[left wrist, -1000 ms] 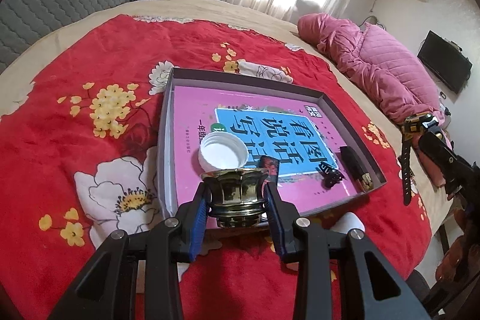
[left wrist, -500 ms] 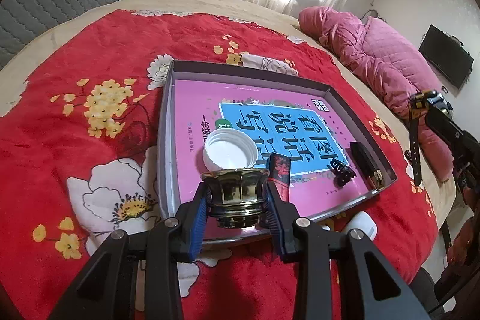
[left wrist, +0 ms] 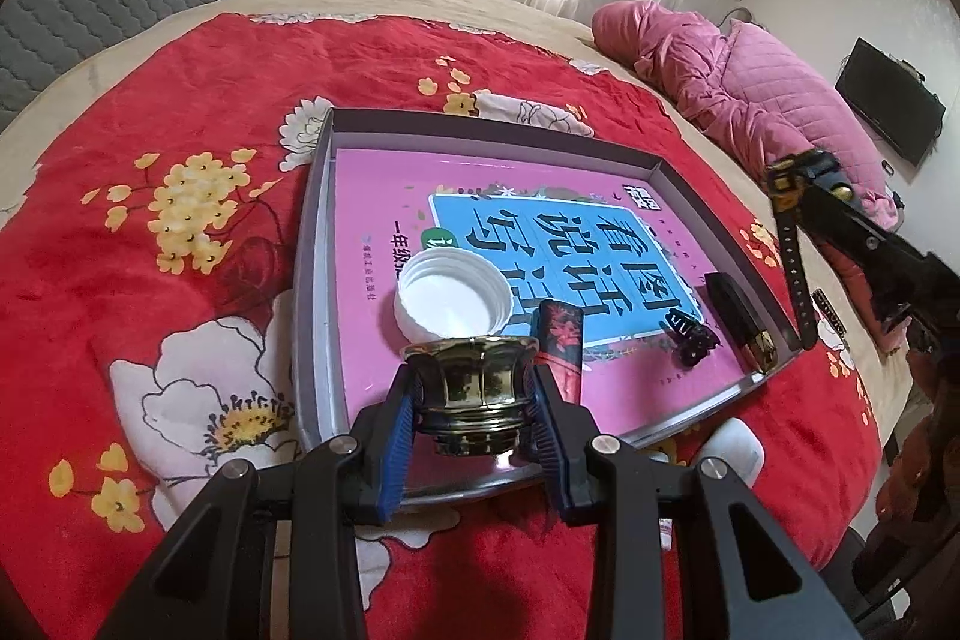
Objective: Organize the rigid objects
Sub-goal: 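Lift and carry the yellow watch and brass knob over the grey box with both tools, then lower and release the yellow watch into the box while the left tool releases the brass knob there, then move the right tool to the white earbuds case while the left tool approaches the white pill bottle, then grasp the white earbuds case with the right tool while the left tool grasps the pill bottle, then lift and carry the earbuds case and pill bottle over the grey box with both tools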
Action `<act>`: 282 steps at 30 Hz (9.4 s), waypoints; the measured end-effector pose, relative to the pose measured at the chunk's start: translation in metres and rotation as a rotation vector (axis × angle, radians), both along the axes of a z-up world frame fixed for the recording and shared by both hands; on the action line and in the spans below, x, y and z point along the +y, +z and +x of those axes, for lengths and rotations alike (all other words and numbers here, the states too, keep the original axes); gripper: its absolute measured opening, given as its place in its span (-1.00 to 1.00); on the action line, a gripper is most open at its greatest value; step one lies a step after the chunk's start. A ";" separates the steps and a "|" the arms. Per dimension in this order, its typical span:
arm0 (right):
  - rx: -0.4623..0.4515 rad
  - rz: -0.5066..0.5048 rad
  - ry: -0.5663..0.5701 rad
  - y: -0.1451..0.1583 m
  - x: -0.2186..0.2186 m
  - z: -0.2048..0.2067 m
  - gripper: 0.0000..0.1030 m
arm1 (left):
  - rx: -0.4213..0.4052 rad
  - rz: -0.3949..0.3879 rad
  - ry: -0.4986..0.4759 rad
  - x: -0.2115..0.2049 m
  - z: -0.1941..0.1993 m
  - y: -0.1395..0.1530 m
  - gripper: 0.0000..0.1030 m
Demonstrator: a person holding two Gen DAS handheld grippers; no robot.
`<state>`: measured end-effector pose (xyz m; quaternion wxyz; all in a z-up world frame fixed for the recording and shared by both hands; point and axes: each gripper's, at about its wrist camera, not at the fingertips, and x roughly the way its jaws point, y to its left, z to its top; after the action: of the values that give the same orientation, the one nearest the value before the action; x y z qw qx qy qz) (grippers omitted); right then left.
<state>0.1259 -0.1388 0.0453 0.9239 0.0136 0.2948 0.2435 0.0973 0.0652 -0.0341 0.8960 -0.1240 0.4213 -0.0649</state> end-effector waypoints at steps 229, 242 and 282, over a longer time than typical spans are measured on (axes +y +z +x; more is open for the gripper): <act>0.267 -0.272 0.056 -0.121 -0.001 -0.044 0.49 | 0.119 0.089 -0.167 -0.077 -0.029 -0.021 0.02; 0.247 -0.280 0.072 -0.115 -0.003 -0.044 0.20 | 0.106 0.098 -0.193 -0.080 -0.029 -0.023 -0.18; 0.062 -0.134 -0.049 -0.037 -0.031 -0.053 0.21 | -0.102 0.015 -0.129 -0.056 -0.025 0.026 -0.48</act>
<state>0.0727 -0.1697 0.0084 0.9188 -0.0334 0.3385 0.2001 0.0723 0.0092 -0.0084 0.9112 -0.0863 0.3828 -0.1254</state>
